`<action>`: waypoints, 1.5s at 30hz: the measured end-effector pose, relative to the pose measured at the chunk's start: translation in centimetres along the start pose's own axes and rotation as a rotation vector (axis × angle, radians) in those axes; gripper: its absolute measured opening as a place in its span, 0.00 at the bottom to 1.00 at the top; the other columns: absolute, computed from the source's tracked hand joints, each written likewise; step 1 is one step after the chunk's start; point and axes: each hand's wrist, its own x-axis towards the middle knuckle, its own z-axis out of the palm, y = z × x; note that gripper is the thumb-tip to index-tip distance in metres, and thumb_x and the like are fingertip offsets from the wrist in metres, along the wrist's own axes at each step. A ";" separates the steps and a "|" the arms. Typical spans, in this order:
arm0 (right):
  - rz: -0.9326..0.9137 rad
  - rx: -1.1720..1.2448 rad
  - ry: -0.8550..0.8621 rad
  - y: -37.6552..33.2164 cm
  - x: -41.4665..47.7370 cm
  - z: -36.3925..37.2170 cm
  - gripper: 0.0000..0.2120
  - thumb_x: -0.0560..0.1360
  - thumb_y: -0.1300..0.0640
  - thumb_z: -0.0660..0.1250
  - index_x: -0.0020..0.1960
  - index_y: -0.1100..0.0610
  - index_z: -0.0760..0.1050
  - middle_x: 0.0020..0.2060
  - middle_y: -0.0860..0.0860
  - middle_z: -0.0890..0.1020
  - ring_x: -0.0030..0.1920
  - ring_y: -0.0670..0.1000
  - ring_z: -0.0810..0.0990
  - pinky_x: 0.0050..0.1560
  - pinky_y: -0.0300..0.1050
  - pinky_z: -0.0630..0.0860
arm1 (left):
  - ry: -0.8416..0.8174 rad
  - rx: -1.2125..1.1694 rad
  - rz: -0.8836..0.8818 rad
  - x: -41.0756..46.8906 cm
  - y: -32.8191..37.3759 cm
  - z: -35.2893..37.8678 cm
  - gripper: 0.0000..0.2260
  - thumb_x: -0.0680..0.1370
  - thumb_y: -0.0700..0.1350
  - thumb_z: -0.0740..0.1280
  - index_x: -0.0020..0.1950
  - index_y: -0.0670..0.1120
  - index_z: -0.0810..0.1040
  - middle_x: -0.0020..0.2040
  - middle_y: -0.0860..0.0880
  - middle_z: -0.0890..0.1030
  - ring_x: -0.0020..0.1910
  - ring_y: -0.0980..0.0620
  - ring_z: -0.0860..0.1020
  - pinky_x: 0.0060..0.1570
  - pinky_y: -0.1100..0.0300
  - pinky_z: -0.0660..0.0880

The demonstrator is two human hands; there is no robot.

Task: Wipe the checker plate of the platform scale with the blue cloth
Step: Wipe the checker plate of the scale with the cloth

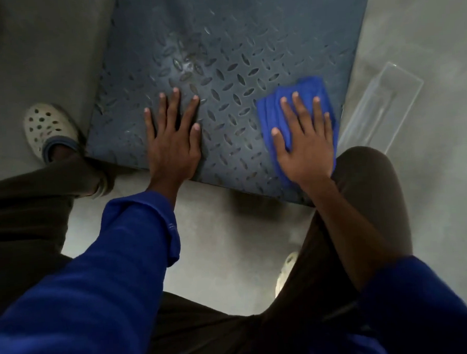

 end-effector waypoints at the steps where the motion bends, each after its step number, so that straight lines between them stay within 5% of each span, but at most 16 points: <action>1: 0.113 -0.007 0.043 -1.1 1.0 0.2 0.29 0.86 0.37 0.50 0.85 0.45 0.54 0.85 0.46 0.56 0.85 0.59 0.51 0.82 0.63 0.54 | 0.008 0.006 -0.006 0.0 0.2 0.1 0.25 0.89 0.56 0.46 0.88 0.56 0.49 0.88 0.47 0.48 0.87 0.44 0.46 0.84 0.37 0.43; 4: 0.154 -0.002 0.043 -7.8 2.7 1.0 0.30 0.86 0.38 0.48 0.85 0.46 0.52 0.85 0.46 0.54 0.85 0.60 0.49 0.82 0.64 0.52 | -0.008 0.023 -0.017 0.2 0.2 0.0 0.26 0.89 0.57 0.45 0.88 0.55 0.48 0.88 0.47 0.47 0.87 0.44 0.45 0.84 0.36 0.44; 8: -0.265 0.025 -0.095 -9.5 -1.7 1.0 0.30 0.86 0.38 0.50 0.85 0.46 0.51 0.85 0.46 0.54 0.85 0.57 0.46 0.82 0.64 0.51 | -0.035 0.024 -0.035 0.5 0.7 0.2 0.28 0.87 0.60 0.43 0.88 0.55 0.48 0.88 0.46 0.47 0.87 0.43 0.45 0.83 0.34 0.44; 11: -0.070 0.043 -0.032 -3.6 -5.7 0.4 0.30 0.85 0.38 0.55 0.84 0.45 0.56 0.84 0.46 0.57 0.85 0.57 0.49 0.82 0.63 0.52 | 0.001 -0.020 -0.082 1.2 1.3 0.7 0.26 0.88 0.58 0.44 0.88 0.56 0.50 0.88 0.46 0.48 0.87 0.43 0.46 0.83 0.33 0.44; 15: 0.315 0.020 0.103 -2.6 1.6 0.6 0.30 0.86 0.37 0.50 0.85 0.45 0.55 0.85 0.47 0.57 0.85 0.60 0.51 0.81 0.66 0.53 | 0.003 -0.005 -0.097 1.9 2.8 1.3 0.27 0.89 0.58 0.45 0.88 0.55 0.49 0.88 0.43 0.48 0.87 0.41 0.46 0.82 0.32 0.44; 21: -0.060 0.022 -0.034 -6.1 -2.8 0.7 0.29 0.86 0.38 0.51 0.85 0.44 0.53 0.85 0.45 0.54 0.85 0.58 0.47 0.82 0.63 0.51 | -0.033 0.016 -0.071 3.3 4.8 1.7 0.26 0.88 0.59 0.46 0.87 0.61 0.47 0.88 0.47 0.45 0.87 0.43 0.44 0.77 0.22 0.41; 24: 0.115 0.008 0.008 -1.1 -3.8 0.2 0.30 0.85 0.36 0.52 0.84 0.44 0.55 0.84 0.45 0.56 0.85 0.58 0.49 0.82 0.64 0.53 | -0.015 0.002 -0.089 3.4 4.7 2.0 0.25 0.88 0.57 0.46 0.87 0.62 0.47 0.88 0.49 0.46 0.87 0.44 0.44 0.77 0.23 0.42; 28: 0.359 0.026 0.061 -0.2 6.4 -0.3 0.35 0.82 0.29 0.47 0.85 0.41 0.52 0.85 0.44 0.53 0.85 0.58 0.49 0.80 0.70 0.53 | -0.018 0.015 -0.081 3.9 5.1 1.9 0.25 0.89 0.58 0.44 0.87 0.62 0.46 0.88 0.49 0.45 0.87 0.44 0.43 0.76 0.22 0.41; 32: 0.185 0.007 -0.001 -3.9 10.7 0.5 0.35 0.82 0.29 0.44 0.85 0.42 0.48 0.85 0.44 0.51 0.85 0.59 0.45 0.80 0.72 0.47 | -0.030 -0.001 -0.115 5.8 5.2 1.8 0.25 0.88 0.58 0.43 0.86 0.64 0.46 0.88 0.50 0.44 0.87 0.44 0.42 0.75 0.20 0.40; 36: -0.065 -0.052 0.010 -2.9 3.0 0.3 0.32 0.84 0.31 0.48 0.85 0.42 0.53 0.85 0.43 0.55 0.85 0.56 0.49 0.81 0.65 0.52 | -0.051 -0.009 -0.141 8.1 5.5 1.9 0.25 0.88 0.58 0.42 0.86 0.64 0.47 0.88 0.50 0.44 0.87 0.43 0.42 0.74 0.19 0.40; 42: 0.247 0.008 0.012 2.7 12.5 -1.0 0.36 0.81 0.27 0.46 0.85 0.42 0.51 0.85 0.45 0.53 0.85 0.60 0.49 0.81 0.69 0.51 | -0.067 -0.003 -0.151 8.7 5.8 1.3 0.25 0.88 0.57 0.42 0.86 0.63 0.48 0.88 0.49 0.44 0.87 0.42 0.42 0.74 0.19 0.38; 45: 0.186 0.004 -0.046 -1.7 17.7 -0.3 0.36 0.81 0.29 0.42 0.85 0.42 0.47 0.85 0.45 0.49 0.85 0.60 0.45 0.81 0.69 0.47 | -0.066 0.005 -0.152 8.9 5.8 1.2 0.25 0.88 0.58 0.41 0.86 0.64 0.46 0.88 0.49 0.44 0.87 0.43 0.42 0.74 0.20 0.39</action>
